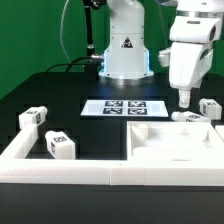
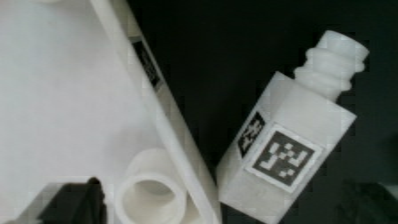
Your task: Assemble one leg
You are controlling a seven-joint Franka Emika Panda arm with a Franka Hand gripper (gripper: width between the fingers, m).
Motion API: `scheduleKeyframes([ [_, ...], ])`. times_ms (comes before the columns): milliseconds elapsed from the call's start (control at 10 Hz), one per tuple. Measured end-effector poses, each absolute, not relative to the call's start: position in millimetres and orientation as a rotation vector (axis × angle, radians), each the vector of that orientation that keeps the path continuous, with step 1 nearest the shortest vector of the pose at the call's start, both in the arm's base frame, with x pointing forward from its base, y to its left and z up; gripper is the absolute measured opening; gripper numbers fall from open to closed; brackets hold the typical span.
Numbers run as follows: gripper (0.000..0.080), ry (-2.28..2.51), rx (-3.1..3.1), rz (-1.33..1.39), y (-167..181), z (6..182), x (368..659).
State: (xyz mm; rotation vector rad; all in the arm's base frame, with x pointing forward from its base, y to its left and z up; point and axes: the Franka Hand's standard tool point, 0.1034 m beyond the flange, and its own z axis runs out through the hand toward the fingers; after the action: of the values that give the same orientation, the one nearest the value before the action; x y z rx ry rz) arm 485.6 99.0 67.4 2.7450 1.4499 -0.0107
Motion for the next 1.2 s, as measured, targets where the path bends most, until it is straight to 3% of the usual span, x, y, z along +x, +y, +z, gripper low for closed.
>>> scheduleKeyframes([
  [200,0.0649,1.013,2.948,-0.002,103,65.4,476],
  [700,0.0649,0.913,2.984,-0.039,103,62.3,474],
  [1200,0.0649,0.803,2.92,-0.531,100,58.8,468],
])
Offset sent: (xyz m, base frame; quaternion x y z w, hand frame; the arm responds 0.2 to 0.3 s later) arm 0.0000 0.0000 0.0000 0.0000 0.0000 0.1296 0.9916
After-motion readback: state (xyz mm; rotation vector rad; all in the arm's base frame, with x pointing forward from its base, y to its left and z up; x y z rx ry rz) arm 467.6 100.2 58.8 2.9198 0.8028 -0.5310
